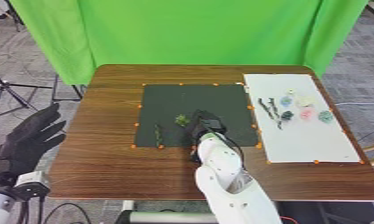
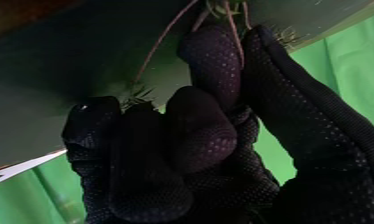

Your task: Arrange flowers

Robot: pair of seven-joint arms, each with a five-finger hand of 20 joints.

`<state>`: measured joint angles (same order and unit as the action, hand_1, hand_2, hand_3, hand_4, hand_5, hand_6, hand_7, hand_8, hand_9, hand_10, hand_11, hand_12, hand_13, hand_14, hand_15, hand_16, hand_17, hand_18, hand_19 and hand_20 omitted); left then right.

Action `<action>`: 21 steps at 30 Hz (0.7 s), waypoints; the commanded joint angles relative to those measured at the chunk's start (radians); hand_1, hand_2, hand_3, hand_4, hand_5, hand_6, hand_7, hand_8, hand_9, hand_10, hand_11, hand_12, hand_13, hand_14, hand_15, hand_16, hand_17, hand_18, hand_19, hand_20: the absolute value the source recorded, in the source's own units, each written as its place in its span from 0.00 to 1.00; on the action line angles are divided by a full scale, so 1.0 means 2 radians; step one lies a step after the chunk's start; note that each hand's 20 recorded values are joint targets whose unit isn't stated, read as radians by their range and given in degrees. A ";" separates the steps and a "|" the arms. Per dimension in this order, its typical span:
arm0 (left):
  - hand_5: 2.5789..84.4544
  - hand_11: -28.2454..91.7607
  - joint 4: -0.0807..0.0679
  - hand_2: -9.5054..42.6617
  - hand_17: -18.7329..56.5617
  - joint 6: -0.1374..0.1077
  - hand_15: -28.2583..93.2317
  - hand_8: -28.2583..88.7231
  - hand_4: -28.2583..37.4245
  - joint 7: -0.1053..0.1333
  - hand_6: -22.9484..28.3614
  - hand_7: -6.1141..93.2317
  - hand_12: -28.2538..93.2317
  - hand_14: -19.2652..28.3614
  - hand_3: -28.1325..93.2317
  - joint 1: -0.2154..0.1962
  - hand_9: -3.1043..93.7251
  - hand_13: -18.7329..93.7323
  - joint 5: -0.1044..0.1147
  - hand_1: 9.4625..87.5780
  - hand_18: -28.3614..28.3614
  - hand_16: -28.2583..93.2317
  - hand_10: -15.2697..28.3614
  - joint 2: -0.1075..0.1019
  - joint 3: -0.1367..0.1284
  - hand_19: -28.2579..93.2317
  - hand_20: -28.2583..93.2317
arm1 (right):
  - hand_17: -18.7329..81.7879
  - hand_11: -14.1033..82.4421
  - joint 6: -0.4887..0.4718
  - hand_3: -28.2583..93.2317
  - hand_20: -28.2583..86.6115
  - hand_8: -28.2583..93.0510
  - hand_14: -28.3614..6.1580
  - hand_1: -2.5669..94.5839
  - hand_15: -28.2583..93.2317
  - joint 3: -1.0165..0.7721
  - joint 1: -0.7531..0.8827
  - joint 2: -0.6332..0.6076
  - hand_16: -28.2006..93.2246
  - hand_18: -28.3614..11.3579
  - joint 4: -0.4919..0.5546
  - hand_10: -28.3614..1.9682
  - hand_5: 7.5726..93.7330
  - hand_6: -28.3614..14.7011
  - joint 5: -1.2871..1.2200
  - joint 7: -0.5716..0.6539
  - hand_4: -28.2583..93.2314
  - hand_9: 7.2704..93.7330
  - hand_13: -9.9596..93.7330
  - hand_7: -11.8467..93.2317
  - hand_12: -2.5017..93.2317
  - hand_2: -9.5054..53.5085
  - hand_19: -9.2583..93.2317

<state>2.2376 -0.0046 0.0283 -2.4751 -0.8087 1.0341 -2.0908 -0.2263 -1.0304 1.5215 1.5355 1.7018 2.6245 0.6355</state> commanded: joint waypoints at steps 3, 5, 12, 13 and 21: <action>0.22 0.33 -0.001 0.15 0.10 0.000 0.35 0.15 0.00 0.000 0.46 0.27 0.40 0.63 0.81 -0.005 0.20 0.29 0.003 0.14 0.82 0.30 0.55 -0.003 0.000 0.53 0.31 | 0.56 0.80 -0.004 0.93 0.62 0.41 0.59 0.37 0.93 0.002 0.006 0.006 0.55 0.12 0.004 0.66 0.86 0.72 0.000 0.000 0.08 0.91 0.89 0.57 0.58 0.11 0.96; 0.22 0.33 0.000 0.15 0.10 0.000 0.35 0.15 0.00 0.000 0.46 0.27 0.40 0.63 0.81 -0.006 0.20 0.29 0.003 0.14 0.82 0.30 0.55 -0.002 0.000 0.53 0.31 | 0.55 0.79 -0.007 0.93 0.62 0.38 0.59 0.35 0.92 0.001 0.007 0.005 0.55 0.12 0.006 0.65 0.86 0.70 0.001 -0.002 0.08 0.90 0.88 0.56 0.58 0.13 0.96; 0.22 0.33 -0.001 0.15 0.10 0.002 0.35 0.15 0.00 0.001 0.46 0.27 0.40 0.63 0.81 -0.004 0.20 0.29 0.002 0.14 0.82 0.30 0.55 -0.001 0.000 0.53 0.31 | 0.51 0.78 -0.005 0.91 0.63 0.17 0.56 0.29 0.92 -0.002 0.011 0.001 0.55 0.13 0.009 0.60 0.81 0.66 0.004 -0.001 0.07 0.85 0.84 0.58 0.57 0.13 0.93; 0.22 0.33 0.000 0.15 0.10 0.002 0.35 0.15 0.00 0.001 0.46 0.27 0.40 0.63 0.81 -0.005 0.20 0.29 0.002 0.14 0.82 0.30 0.55 -0.001 -0.001 0.53 0.31 | 0.50 0.78 -0.007 0.90 0.63 0.17 0.55 0.29 0.92 -0.002 0.012 0.000 0.55 0.13 0.011 0.59 0.80 0.65 0.005 0.000 0.07 0.84 0.83 0.58 0.57 0.13 0.93; 0.22 0.33 0.000 0.15 0.10 0.002 0.35 0.15 0.00 0.001 0.46 0.27 0.40 0.63 0.81 -0.008 0.20 0.29 0.002 0.14 0.82 0.30 0.55 0.000 -0.002 0.53 0.31 | 0.47 0.79 -0.012 0.90 0.65 0.15 0.53 0.28 0.92 -0.005 0.014 -0.004 0.54 0.13 0.013 0.54 0.75 0.63 0.010 0.004 0.07 0.77 0.80 0.58 0.56 0.13 0.91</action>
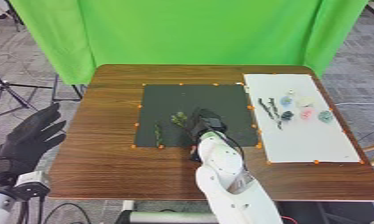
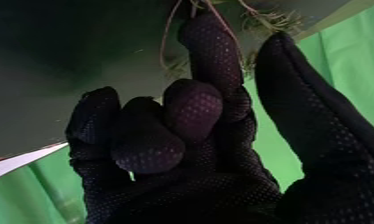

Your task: Arrange flowers

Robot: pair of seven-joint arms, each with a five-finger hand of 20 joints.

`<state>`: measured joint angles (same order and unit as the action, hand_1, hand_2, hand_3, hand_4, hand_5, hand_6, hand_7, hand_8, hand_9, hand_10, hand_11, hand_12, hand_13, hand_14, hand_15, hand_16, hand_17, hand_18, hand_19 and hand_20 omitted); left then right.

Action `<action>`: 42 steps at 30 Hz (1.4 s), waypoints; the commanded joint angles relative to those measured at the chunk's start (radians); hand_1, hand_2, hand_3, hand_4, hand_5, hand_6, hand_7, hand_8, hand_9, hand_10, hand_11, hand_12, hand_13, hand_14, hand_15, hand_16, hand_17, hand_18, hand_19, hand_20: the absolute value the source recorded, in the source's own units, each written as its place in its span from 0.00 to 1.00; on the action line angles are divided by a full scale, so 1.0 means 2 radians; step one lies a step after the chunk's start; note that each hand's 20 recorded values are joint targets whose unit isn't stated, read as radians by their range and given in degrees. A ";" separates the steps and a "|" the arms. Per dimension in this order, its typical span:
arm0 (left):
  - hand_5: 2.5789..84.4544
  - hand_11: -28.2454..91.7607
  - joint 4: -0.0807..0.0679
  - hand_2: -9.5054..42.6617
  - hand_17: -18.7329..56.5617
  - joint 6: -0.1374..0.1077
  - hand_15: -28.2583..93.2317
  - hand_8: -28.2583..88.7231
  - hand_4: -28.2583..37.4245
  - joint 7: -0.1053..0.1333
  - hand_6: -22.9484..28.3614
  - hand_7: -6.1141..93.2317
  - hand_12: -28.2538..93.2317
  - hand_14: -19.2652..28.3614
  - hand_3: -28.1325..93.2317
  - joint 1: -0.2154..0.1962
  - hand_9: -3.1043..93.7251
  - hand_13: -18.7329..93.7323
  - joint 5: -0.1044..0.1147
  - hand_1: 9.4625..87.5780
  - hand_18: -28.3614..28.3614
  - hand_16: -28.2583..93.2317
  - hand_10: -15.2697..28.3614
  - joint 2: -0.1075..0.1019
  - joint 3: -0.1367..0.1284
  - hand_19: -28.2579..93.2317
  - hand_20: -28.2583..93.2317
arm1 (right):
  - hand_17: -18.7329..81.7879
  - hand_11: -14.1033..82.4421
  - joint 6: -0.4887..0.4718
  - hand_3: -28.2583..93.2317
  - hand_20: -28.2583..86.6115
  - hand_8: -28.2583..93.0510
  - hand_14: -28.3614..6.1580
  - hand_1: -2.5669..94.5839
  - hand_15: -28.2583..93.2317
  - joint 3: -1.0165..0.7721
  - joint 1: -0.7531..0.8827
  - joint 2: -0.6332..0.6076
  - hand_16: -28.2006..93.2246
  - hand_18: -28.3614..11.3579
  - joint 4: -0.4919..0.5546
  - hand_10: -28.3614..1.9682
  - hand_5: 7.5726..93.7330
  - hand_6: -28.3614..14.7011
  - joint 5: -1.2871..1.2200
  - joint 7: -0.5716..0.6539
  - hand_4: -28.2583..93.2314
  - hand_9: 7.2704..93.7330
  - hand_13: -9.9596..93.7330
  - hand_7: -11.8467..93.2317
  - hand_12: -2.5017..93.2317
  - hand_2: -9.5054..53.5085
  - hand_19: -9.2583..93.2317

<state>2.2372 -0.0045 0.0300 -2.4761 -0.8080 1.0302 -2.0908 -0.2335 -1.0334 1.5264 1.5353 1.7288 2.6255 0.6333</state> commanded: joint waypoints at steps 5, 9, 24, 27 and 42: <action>0.22 0.33 0.001 0.15 0.10 0.000 0.35 0.15 0.00 0.004 0.46 0.27 0.40 0.63 0.81 -0.011 0.20 0.29 0.003 0.14 0.82 0.30 0.55 0.000 -0.002 0.53 0.31 | 0.47 0.78 -0.017 0.89 0.65 0.15 0.53 0.27 0.92 -0.006 0.014 -0.007 0.55 0.13 0.007 0.53 0.74 0.62 0.006 0.004 0.07 0.76 0.79 0.57 0.57 0.12 0.90; 0.22 0.33 0.002 0.15 0.10 0.000 0.35 0.15 0.00 0.005 0.46 0.27 0.40 0.63 0.81 -0.015 0.20 0.29 0.003 0.14 0.82 0.30 0.55 0.004 -0.004 0.53 0.31 | 0.47 0.78 -0.023 0.89 0.66 0.14 0.53 0.26 0.92 -0.005 0.020 -0.016 0.55 0.12 0.020 0.51 0.72 0.60 0.001 -0.001 0.07 0.75 0.79 0.54 0.56 0.12 0.90; 0.22 0.33 -0.003 0.15 0.10 0.008 0.35 0.15 0.00 0.003 0.46 0.27 0.40 0.63 0.81 -0.013 0.20 0.29 0.002 0.14 0.82 0.30 0.55 0.007 -0.007 0.53 0.31 | 0.45 0.77 -0.070 0.88 0.67 0.15 0.50 0.25 0.92 -0.006 0.042 -0.056 0.54 0.11 0.060 0.47 0.75 0.61 -0.061 -0.007 0.07 0.74 0.78 0.38 0.53 0.17 0.88; 0.22 0.33 -0.003 0.15 0.10 0.007 0.35 0.15 0.00 0.004 0.46 0.27 0.40 0.63 0.81 -0.014 0.20 0.29 0.003 0.14 0.82 0.30 0.55 0.006 -0.008 0.53 0.31 | 0.46 0.76 -0.071 0.88 0.67 0.15 0.51 0.24 0.92 -0.009 0.049 -0.058 0.54 0.11 0.070 0.47 0.76 0.62 -0.081 -0.008 0.07 0.74 0.78 0.38 0.53 0.18 0.89; 0.22 0.33 -0.001 0.15 0.10 0.005 0.35 0.15 0.00 0.003 0.46 0.27 0.40 0.63 0.81 -0.014 0.20 0.29 0.002 0.14 0.82 0.30 0.55 0.007 -0.006 0.53 0.31 | 0.47 0.74 -0.028 0.87 0.66 0.14 0.52 0.23 0.91 -0.013 0.050 -0.052 0.54 0.11 0.087 0.47 0.72 0.58 -0.073 -0.035 0.07 0.75 0.79 0.28 0.51 0.20 0.89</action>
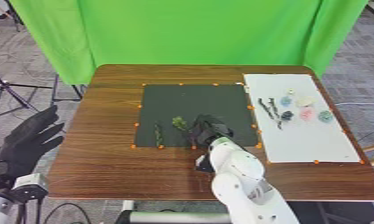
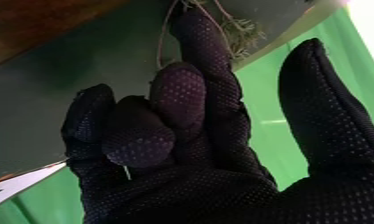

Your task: Arrange flowers

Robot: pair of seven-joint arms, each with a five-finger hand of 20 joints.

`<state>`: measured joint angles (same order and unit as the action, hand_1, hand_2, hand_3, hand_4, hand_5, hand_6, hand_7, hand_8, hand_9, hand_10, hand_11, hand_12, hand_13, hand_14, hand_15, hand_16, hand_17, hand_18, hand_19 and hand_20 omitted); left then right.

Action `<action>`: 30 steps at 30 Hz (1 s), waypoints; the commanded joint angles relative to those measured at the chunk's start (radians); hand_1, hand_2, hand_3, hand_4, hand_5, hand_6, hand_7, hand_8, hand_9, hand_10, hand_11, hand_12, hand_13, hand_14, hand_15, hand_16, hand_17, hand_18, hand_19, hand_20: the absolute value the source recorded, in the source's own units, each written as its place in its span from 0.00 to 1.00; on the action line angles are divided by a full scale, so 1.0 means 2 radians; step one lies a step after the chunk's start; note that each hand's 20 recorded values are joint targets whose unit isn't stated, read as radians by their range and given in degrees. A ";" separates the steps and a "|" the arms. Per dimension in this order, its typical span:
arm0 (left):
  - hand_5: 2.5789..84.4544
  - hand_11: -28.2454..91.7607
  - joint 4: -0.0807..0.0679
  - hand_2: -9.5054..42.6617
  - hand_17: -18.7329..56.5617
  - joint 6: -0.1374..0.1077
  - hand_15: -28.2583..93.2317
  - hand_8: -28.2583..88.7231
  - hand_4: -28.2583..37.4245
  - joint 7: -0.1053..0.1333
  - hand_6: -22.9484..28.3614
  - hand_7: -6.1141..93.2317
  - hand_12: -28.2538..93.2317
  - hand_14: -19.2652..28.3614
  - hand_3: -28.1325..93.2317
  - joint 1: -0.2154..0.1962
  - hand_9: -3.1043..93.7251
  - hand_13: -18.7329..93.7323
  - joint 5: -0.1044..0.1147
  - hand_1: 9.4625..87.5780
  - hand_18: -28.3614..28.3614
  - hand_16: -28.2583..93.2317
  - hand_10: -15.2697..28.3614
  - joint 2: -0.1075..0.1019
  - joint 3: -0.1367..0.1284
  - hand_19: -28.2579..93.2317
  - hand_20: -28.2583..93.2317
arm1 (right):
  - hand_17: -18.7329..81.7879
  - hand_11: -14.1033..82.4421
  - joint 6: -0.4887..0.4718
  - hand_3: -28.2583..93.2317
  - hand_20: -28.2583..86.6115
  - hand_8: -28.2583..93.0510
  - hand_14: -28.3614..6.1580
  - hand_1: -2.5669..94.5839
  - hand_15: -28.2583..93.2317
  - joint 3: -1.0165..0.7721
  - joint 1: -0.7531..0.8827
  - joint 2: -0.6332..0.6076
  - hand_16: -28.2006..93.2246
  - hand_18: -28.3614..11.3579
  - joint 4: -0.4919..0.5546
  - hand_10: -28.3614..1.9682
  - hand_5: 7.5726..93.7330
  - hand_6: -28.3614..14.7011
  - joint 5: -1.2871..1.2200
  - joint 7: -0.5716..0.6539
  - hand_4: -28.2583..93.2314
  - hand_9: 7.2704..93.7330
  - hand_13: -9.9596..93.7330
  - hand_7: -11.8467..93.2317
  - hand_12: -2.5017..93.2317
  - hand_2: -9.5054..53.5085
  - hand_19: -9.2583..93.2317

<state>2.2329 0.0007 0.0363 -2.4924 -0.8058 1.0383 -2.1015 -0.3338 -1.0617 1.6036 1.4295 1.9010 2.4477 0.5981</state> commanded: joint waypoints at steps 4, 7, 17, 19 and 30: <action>0.22 0.33 0.002 0.15 0.10 0.003 0.35 0.15 0.00 0.000 0.46 0.27 0.40 0.63 0.81 -0.005 0.20 0.29 0.000 0.14 0.82 0.30 0.55 0.004 -0.001 0.53 0.31 | 0.46 0.74 0.035 0.88 0.66 0.15 0.51 0.23 0.90 0.007 0.014 -0.002 0.54 0.11 0.003 0.48 0.69 0.57 0.031 -0.021 0.07 0.74 0.78 0.26 0.50 0.19 0.89; 0.22 0.33 0.002 0.15 0.10 0.003 0.35 0.15 0.00 0.000 0.46 0.27 0.40 0.63 0.81 -0.006 0.20 0.29 0.000 0.14 0.82 0.30 0.55 0.004 -0.001 0.53 0.31 | 0.46 0.74 0.039 0.88 0.66 0.15 0.51 0.23 0.90 0.007 0.015 -0.003 0.55 0.11 0.005 0.48 0.69 0.56 0.032 -0.019 0.07 0.73 0.78 0.26 0.50 0.19 0.89; 0.22 0.33 0.003 0.15 0.10 0.002 0.35 0.15 0.00 0.000 0.46 0.27 0.40 0.63 0.81 -0.008 0.20 0.29 0.001 0.14 0.82 0.30 0.55 0.006 -0.002 0.53 0.31 | 0.44 0.73 0.035 0.89 0.66 0.15 0.48 0.23 0.91 0.006 0.020 -0.003 0.54 0.11 0.008 0.45 0.57 0.50 0.036 -0.030 0.07 0.66 0.75 0.23 0.49 0.18 0.88; 0.22 0.33 0.003 0.15 0.10 0.003 0.35 0.15 0.00 -0.001 0.46 0.27 0.40 0.63 0.81 -0.007 0.20 0.29 0.000 0.14 0.82 0.30 0.55 0.007 -0.002 0.53 0.31 | 0.43 0.73 0.029 0.89 0.66 0.15 0.47 0.23 0.91 0.005 0.019 -0.002 0.54 0.11 0.006 0.43 0.55 0.49 0.032 -0.030 0.07 0.64 0.73 0.22 0.49 0.18 0.88; 0.22 0.33 0.002 0.15 0.10 0.002 0.35 0.15 0.00 -0.001 0.46 0.27 0.40 0.63 0.81 -0.006 0.20 0.29 -0.001 0.14 0.82 0.30 0.55 0.008 -0.001 0.53 0.31 | 0.44 0.75 0.016 0.88 0.67 0.15 0.47 0.23 0.91 0.003 0.016 -0.005 0.52 0.11 0.002 0.47 0.69 0.57 0.025 -0.025 0.07 0.70 0.75 0.28 0.47 0.21 0.87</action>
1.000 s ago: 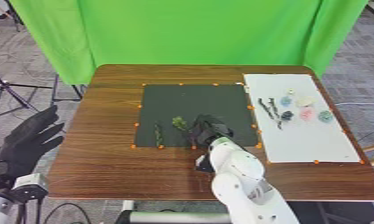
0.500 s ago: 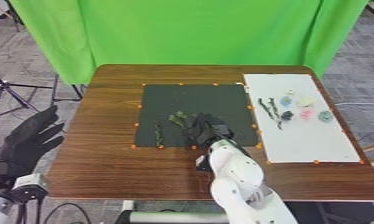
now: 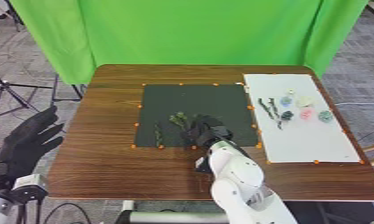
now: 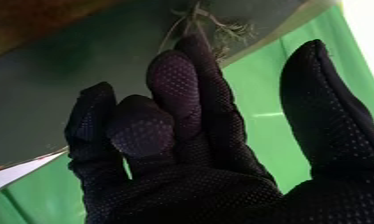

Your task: Arrange flowers

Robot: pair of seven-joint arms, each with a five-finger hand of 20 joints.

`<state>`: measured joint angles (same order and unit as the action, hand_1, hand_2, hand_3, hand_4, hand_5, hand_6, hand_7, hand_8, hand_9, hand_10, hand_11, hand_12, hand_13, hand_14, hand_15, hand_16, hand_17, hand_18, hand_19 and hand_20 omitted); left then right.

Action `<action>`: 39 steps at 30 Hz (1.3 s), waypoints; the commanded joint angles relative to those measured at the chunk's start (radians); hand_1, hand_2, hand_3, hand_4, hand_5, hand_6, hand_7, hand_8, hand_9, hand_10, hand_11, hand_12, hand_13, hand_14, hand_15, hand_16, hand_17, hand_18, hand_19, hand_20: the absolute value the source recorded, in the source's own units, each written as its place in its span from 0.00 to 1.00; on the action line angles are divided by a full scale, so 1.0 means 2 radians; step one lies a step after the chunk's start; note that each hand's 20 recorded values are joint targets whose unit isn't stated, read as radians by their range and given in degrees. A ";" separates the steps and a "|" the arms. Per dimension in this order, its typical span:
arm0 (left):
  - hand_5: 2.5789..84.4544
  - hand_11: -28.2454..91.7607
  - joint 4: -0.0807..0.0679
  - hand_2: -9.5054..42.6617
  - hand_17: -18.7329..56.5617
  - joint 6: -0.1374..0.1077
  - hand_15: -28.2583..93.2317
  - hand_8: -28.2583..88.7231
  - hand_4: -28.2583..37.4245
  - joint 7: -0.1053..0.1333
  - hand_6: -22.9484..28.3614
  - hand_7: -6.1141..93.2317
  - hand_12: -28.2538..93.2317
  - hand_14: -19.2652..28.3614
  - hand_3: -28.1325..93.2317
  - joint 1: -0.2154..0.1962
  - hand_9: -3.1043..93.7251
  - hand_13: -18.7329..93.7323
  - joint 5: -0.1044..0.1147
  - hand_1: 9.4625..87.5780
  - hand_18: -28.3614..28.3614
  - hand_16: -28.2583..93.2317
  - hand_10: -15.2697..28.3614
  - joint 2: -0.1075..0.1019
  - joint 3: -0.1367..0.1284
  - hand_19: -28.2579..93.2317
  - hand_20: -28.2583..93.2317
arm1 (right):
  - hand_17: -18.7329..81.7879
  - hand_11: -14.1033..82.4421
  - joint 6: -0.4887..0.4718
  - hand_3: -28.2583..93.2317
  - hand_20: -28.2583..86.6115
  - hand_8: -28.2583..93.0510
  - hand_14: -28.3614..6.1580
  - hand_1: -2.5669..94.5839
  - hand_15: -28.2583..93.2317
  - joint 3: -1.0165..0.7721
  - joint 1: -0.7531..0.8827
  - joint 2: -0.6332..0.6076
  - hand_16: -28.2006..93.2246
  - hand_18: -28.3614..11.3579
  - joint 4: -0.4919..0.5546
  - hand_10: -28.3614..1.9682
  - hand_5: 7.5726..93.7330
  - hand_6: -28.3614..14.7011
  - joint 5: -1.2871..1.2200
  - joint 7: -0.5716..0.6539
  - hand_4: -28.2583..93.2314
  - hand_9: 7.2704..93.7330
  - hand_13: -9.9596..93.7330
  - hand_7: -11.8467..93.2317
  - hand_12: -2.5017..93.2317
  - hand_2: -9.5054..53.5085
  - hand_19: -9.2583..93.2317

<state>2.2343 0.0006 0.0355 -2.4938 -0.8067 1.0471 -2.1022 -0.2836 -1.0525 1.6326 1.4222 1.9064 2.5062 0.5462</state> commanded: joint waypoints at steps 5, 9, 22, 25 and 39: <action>0.22 0.33 0.002 0.15 0.10 0.001 0.35 0.15 0.00 0.001 0.46 0.27 0.40 0.63 0.81 -0.007 0.20 0.29 0.001 0.14 0.82 0.30 0.55 0.003 -0.001 0.53 0.31 | 0.45 0.74 0.002 0.88 0.67 0.14 0.48 0.23 0.91 0.001 0.000 -0.002 0.52 0.12 -0.004 0.49 0.72 0.58 0.006 -0.001 0.07 0.72 0.76 0.29 0.47 0.22 0.87; 0.22 0.33 0.002 0.15 0.10 0.002 0.35 0.15 0.00 0.000 0.46 0.27 0.40 0.63 0.81 -0.006 0.20 0.29 0.000 0.14 0.82 0.30 0.55 0.004 -0.001 0.53 0.31 | 0.45 0.74 0.008 0.88 0.67 0.14 0.48 0.23 0.91 -0.001 -0.002 -0.002 0.53 0.12 -0.006 0.49 0.71 0.57 0.006 0.000 0.08 0.71 0.75 0.28 0.48 0.22 0.87; 0.22 0.33 0.003 0.15 0.10 0.001 0.35 0.15 0.00 0.000 0.46 0.27 0.40 0.63 0.81 -0.007 0.20 0.29 0.000 0.14 0.82 0.30 0.55 0.003 -0.001 0.53 0.31 | 0.44 0.73 0.035 0.88 0.67 0.15 0.49 0.23 0.91 0.001 -0.002 -0.003 0.53 0.12 0.001 0.47 0.64 0.55 0.007 -0.010 0.07 0.68 0.75 0.26 0.48 0.20 0.87; 0.22 0.33 0.002 0.15 0.10 0.001 0.35 0.15 0.00 0.000 0.46 0.27 0.40 0.63 0.81 -0.006 0.20 0.29 0.001 0.14 0.82 0.30 0.55 0.003 -0.001 0.53 0.31 | 0.44 0.73 0.038 0.88 0.67 0.15 0.49 0.23 0.91 -0.001 -0.004 -0.005 0.53 0.12 0.000 0.47 0.63 0.54 0.008 -0.006 0.07 0.68 0.74 0.25 0.48 0.20 0.87; 0.22 0.33 0.004 0.15 0.10 -0.001 0.35 0.15 0.00 0.006 0.46 0.27 0.40 0.63 0.81 -0.008 0.20 0.29 -0.001 0.14 0.82 0.30 0.55 0.010 0.000 0.53 0.31 | 0.41 0.71 0.097 0.87 0.67 0.16 0.46 0.25 0.90 -0.061 -0.042 -0.084 0.51 0.13 -0.025 0.43 0.55 0.52 0.013 0.048 0.04 0.60 0.69 0.27 0.43 0.12 0.85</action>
<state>2.2345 0.0000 0.0402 -2.4955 -0.8069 1.0523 -2.1007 -0.1543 -1.0919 1.5876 1.3614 1.8802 2.5110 0.5704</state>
